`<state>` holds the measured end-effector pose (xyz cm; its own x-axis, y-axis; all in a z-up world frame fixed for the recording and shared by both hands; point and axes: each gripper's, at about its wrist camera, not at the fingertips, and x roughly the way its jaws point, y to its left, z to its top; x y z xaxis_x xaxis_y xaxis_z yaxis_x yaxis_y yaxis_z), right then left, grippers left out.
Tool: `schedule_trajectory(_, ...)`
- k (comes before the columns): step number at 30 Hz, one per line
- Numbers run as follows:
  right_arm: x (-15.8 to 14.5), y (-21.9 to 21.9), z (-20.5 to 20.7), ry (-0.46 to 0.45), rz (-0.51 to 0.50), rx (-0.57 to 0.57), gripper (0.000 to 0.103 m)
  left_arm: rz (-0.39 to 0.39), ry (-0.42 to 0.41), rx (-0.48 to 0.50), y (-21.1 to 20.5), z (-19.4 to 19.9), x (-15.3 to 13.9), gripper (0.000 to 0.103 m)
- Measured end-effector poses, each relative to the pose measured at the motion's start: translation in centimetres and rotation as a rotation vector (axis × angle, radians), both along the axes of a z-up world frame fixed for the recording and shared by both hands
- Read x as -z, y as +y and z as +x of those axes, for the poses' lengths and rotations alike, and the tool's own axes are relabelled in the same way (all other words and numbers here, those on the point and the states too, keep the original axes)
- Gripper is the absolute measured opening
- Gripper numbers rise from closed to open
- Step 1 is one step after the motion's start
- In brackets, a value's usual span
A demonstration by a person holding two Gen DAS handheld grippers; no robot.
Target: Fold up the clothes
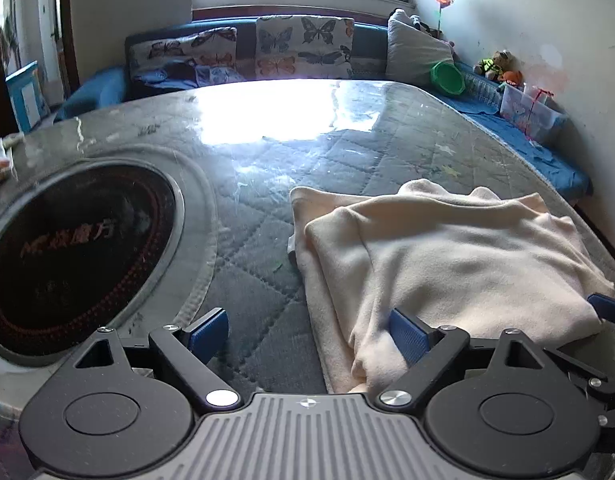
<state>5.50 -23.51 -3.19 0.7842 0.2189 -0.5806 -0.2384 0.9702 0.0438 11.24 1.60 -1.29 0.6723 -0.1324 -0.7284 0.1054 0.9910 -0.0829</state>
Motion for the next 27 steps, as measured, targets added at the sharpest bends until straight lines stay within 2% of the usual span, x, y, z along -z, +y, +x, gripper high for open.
schedule_trajectory(5, -1.0, -0.4, -0.5, -0.022, 0.019, -0.003, 0.103, -0.018, -0.022, 0.007, 0.5, -0.9, -1.0, 0.09)
schedule_trajectory(12, -1.0, -0.6, -1.6, -0.022, 0.037, 0.01, 0.103, -0.066, 0.001, 0.018, 1.1, -2.6, -1.5, 0.094)
schedule_trajectory(20, -1.3, -0.9, -2.4, -0.016, 0.052, 0.034, 0.103, -0.064, 0.003, 0.037, 0.5, -4.2, -1.7, 0.103)
schedule_trajectory(27, -1.5, -0.9, -3.3, -0.019, 0.059, 0.067, 0.103, -0.054, 0.009, 0.07, -0.4, -5.6, -1.6, 0.103)
